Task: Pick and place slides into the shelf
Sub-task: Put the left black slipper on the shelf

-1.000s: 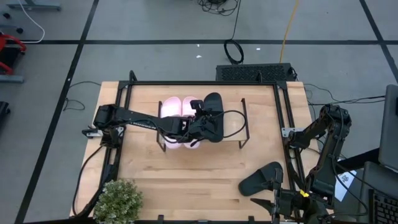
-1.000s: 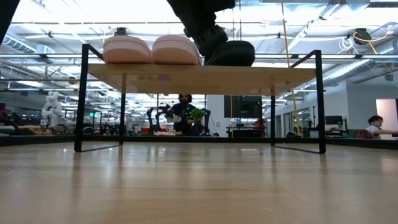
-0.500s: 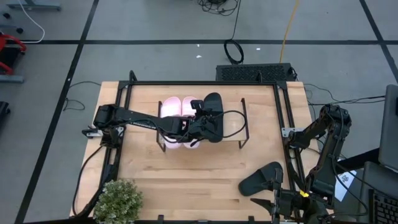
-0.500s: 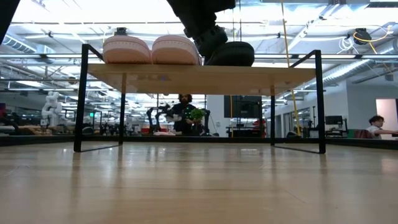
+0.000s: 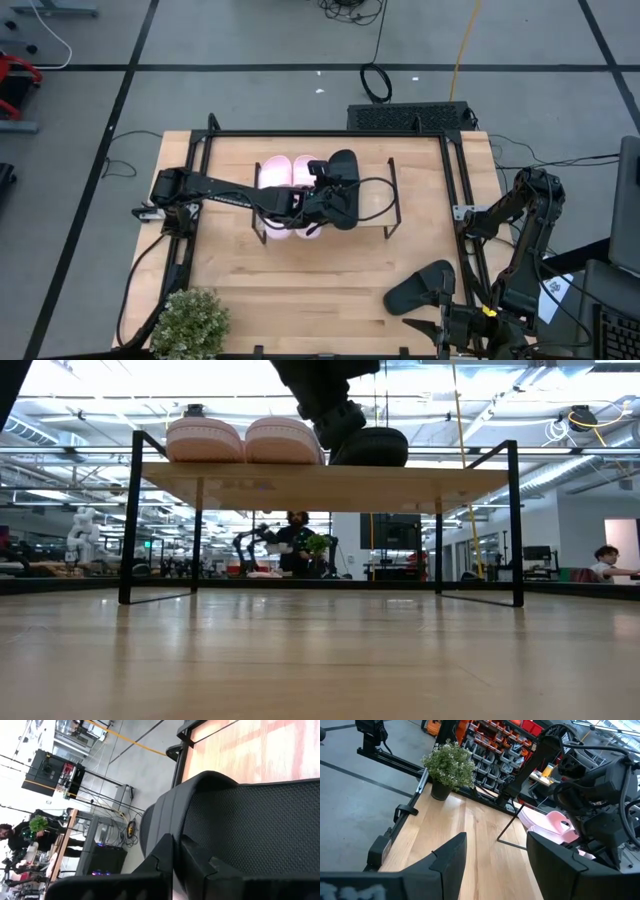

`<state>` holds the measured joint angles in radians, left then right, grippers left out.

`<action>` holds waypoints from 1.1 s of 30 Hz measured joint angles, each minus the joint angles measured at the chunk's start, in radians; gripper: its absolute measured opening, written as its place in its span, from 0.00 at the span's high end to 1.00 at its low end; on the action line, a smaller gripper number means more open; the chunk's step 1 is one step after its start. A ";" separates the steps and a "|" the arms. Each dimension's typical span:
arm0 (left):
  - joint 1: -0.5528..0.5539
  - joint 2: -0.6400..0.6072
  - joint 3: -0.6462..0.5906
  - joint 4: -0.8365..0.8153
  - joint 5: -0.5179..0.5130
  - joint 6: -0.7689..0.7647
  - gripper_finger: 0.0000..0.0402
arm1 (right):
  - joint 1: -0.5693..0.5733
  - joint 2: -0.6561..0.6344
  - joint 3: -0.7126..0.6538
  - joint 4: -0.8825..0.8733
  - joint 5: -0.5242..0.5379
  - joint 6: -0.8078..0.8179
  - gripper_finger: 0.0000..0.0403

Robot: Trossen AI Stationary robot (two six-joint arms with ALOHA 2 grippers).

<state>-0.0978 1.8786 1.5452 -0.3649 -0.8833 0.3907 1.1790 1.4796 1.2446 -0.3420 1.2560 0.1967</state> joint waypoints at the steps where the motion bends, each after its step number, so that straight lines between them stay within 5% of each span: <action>1: 0.000 0.000 0.001 0.000 0.000 0.002 0.95 | 0.000 0.000 0.000 0.000 0.000 0.000 0.51; 33: 0.000 0.000 0.003 -0.005 -0.008 0.053 0.95 | 0.000 0.000 0.000 0.001 0.000 0.000 0.51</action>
<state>-0.0975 1.8782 1.5482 -0.3698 -0.8909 0.4440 1.1790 1.4796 1.2446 -0.3412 1.2556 0.1969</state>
